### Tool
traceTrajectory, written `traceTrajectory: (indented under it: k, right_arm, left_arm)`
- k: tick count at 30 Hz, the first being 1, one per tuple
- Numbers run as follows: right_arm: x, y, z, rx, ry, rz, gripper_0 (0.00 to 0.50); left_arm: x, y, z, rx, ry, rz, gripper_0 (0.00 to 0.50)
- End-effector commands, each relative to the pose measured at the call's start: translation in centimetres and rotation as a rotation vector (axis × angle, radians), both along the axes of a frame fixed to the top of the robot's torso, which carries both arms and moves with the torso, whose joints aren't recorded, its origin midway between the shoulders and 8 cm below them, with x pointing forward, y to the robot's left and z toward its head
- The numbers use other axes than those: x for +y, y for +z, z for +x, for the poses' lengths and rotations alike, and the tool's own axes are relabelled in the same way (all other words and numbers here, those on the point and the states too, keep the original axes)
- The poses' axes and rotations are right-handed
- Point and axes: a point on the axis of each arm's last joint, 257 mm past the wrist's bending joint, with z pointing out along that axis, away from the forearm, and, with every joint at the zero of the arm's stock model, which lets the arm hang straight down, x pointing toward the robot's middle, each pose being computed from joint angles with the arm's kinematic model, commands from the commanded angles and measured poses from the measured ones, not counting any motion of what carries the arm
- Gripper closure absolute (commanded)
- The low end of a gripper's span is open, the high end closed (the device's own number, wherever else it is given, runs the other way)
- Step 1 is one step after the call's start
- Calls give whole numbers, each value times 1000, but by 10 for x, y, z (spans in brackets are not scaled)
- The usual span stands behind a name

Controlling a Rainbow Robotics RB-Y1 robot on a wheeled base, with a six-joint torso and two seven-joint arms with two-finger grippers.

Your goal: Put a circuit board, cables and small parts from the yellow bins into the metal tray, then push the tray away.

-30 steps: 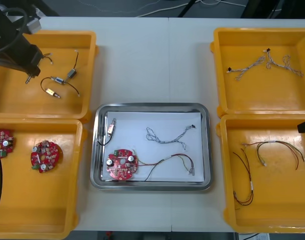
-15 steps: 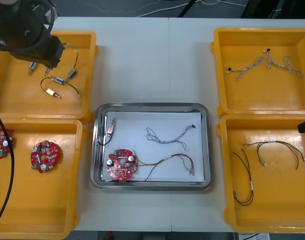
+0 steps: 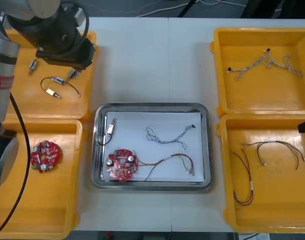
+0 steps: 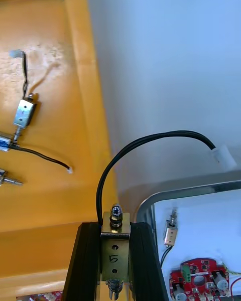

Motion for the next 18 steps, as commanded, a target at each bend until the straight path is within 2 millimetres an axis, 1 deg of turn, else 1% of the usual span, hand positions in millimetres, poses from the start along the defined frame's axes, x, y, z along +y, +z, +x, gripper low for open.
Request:
traceTrajectory:
  k: [1, 2, 5, 12, 16, 18]
  right_arm:
    - [-22, 12, -2, -16, -2, -57, 0]
    - [-22, 12, -2, -16, -2, -57, 0]
    - [-22, 12, -2, -16, -2, -57, 0]
    - [-22, 12, -2, -16, -2, -57, 0]
    - [-22, 12, -2, -16, -2, -57, 0]
    - [-22, 12, -2, -16, -2, -57, 0]
  left_arm:
    - [-45, 16, -8, -48, 84, -95, 500]
    - [-50, 12, -12, -48, 85, -102, 500]
    - [-55, 2, -20, -43, 78, -105, 500]
    - [-60, -19, -37, -35, 63, -100, 500]
    - [-62, -35, -47, -18, 58, -86, 500]
    - [-67, -46, -52, 0, 54, -87, 500]
